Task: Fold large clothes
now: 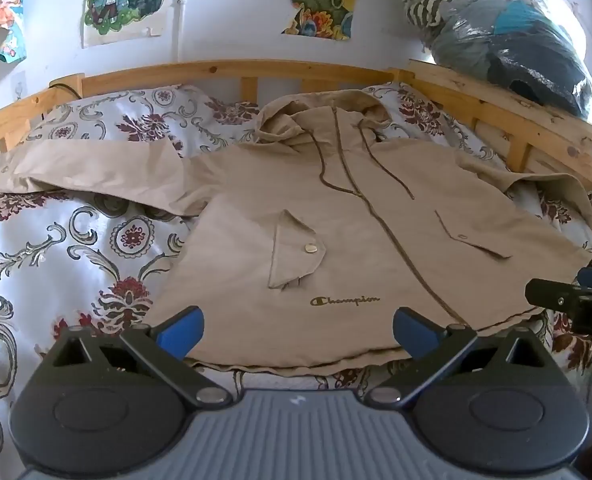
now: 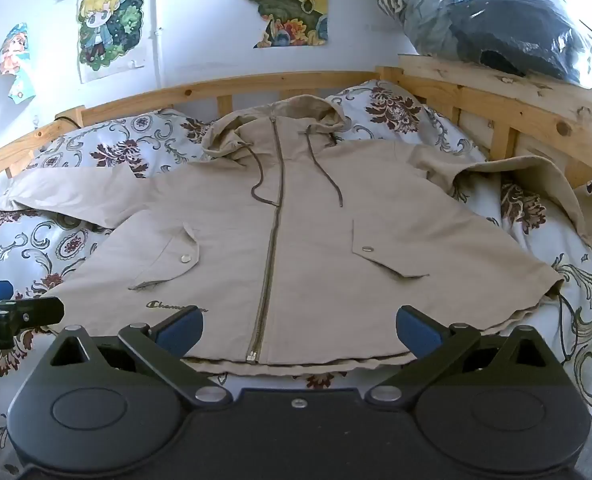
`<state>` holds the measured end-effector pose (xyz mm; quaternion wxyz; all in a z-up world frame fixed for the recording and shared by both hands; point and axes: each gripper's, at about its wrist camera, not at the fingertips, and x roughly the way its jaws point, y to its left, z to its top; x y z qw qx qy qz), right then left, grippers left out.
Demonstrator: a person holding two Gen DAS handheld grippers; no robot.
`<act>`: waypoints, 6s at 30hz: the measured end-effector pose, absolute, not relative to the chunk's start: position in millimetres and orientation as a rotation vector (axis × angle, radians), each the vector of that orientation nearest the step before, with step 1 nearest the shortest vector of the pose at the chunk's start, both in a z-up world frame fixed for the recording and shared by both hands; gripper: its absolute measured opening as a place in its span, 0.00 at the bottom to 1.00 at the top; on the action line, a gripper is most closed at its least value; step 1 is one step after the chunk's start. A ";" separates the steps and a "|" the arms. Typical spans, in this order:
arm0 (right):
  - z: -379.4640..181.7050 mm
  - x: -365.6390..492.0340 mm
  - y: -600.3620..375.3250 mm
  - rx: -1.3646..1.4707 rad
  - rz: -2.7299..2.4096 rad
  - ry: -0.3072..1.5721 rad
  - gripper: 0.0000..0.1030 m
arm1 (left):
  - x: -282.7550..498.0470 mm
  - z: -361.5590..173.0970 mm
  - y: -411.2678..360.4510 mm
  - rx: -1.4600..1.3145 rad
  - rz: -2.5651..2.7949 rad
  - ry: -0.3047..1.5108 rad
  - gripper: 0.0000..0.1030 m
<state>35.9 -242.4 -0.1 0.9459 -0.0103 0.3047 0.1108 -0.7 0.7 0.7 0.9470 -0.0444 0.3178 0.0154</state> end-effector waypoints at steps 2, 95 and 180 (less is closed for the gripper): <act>-0.4 36.0 -242.6 -0.017 0.226 0.620 0.99 | -0.8 0.6 -1.4 -0.078 0.039 0.652 0.99; -7.0 34.1 -239.9 0.002 0.211 0.631 0.99 | 5.1 -3.3 -1.7 -0.071 0.050 0.697 0.99; -15.4 238.5 -64.9 -0.261 0.639 0.382 0.72 | 144.1 -4.1 80.0 -0.073 0.114 0.745 0.99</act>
